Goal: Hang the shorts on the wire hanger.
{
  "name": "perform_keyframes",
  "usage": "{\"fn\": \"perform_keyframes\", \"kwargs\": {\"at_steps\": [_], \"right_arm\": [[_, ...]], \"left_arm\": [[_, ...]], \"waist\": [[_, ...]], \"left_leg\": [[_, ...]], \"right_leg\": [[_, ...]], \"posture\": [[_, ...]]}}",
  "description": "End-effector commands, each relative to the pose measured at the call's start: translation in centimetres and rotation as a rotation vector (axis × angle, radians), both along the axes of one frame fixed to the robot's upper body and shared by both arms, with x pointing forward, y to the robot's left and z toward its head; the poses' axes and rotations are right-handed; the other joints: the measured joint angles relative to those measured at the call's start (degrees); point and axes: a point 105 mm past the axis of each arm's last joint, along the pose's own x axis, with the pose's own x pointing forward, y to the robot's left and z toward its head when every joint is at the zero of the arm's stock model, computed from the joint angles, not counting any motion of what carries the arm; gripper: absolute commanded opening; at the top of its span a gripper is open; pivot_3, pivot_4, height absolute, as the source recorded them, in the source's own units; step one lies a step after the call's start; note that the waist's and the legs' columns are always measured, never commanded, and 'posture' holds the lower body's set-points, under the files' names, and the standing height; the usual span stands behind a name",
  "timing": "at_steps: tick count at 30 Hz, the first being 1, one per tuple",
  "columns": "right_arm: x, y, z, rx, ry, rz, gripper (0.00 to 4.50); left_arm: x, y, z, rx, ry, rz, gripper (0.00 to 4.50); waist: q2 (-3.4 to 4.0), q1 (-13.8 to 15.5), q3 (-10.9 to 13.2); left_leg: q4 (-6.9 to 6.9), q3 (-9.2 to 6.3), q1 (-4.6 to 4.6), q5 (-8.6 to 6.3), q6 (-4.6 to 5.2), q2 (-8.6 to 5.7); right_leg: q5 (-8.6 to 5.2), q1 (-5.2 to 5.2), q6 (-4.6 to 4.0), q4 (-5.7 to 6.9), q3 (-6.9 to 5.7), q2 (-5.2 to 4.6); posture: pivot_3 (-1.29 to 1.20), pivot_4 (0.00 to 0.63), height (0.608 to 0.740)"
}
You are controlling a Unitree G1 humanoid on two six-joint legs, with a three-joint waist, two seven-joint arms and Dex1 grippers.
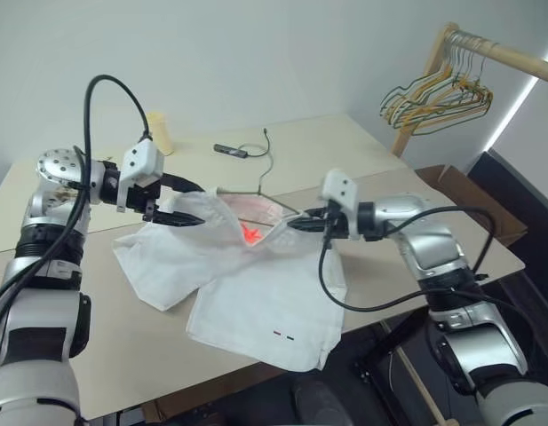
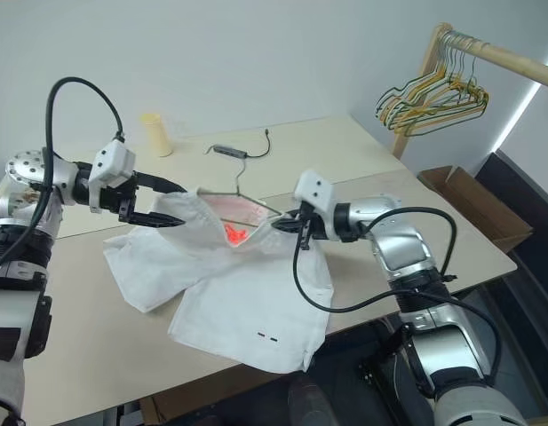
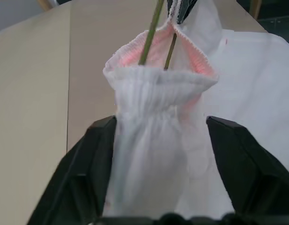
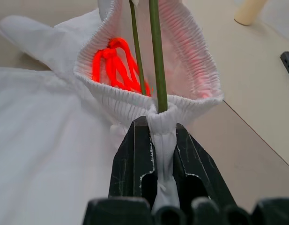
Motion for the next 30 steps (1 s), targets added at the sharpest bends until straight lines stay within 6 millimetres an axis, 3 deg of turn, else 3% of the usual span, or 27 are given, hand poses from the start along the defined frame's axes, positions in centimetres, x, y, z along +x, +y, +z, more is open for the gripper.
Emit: {"fn": "perform_keyframes", "kwargs": {"at_steps": [1, 5, 11, 17, 23, 27, 30], "right_arm": [[0.0, -2.3, 3.2, 0.096, -0.06, -0.106, 0.08], [-0.5, -4.8, 4.3, 0.156, -0.061, -0.237, 0.08], [-0.8, -8.4, 5.8, 0.233, -0.019, -0.515, 0.08], [-0.8, -12.4, 5.4, 0.265, 0.137, -0.855, 0.08], [0.0, -14.5, 5.0, 0.317, 0.288, -1.135, 0.08], [0.7, -16.3, 5.8, 0.349, 0.264, -1.358, 0.08], [1.1, -17.6, 6.4, 0.212, 0.153, -1.55, 0.08]], "left_arm": [[0.6, 1.3, 2.8, -0.055, -0.122, 0.081, 4.44], [1.3, 1.6, 4.5, -0.205, -0.176, 0.148, 4.5], [1.9, 0.0, 7.3, -0.564, -0.193, 0.169, 4.5], [-1.5, -1.8, 7.0, -0.792, -0.064, -0.045, 4.5], [-3.1, -2.7, 7.1, -0.962, -0.01, -0.083, 4.5], [-3.9, -3.1, 7.2, -1.032, -0.003, -0.07, 4.5], [-4.5, -3.4, 7.1, -1.055, 0.004, -0.056, 4.5]], "waist": [[0.0, 0.0, 0.0], [0.0, -0.2, 0.0], [0.0, -1.5, 0.0], [0.04, -4.9, 0.0], [0.04, -7.9, 0.0], [0.05, -8.9, 0.0], [0.05, -9.3, 0.0]], "left_leg": [[0.0, 0.0, -0.02, 0.0, 0.0, 0.0], [0.01, -0.02, 0.0, 0.0, 0.0, 0.0], [0.04, -0.02, -0.02, 0.02, 0.04, -0.02], [-0.04, -0.02, 0.01, 0.06, 0.11, -0.07], [-0.01, 0.04, 0.06, 0.32, 0.52, -0.33], [-0.06, 0.04, 0.91, 0.35, 0.57, -0.33], [-0.12, 0.04, 1.28, 0.34, 0.57, -0.34]], "right_leg": [[0.0, -0.01, 0.0, 0.0, 0.0, -0.02], [0.0, 0.0, 0.01, -0.03, -0.02, -0.08], [0.02, 0.03, 0.07, -0.11, -0.02, -0.23], [0.04, 0.09, 0.12, 0.03, 0.04, -0.37], [0.17, 0.17, 0.33, -0.02, 0.16, -0.69], [0.19, 1.15, 0.4, -0.29, 0.14, -0.7], [0.21, 1.71, 0.51, -0.59, 0.09, -0.69]], "posture": [[-0.29, 0.0, 0.74], [-0.34, 0.0, 0.74], [-0.39, 0.0, 0.74], [-0.43, 0.0, 0.74], [-0.43, 0.0, 0.74], [-0.41, 0.0, 0.74], [-0.39, 0.0, 0.74]]}}
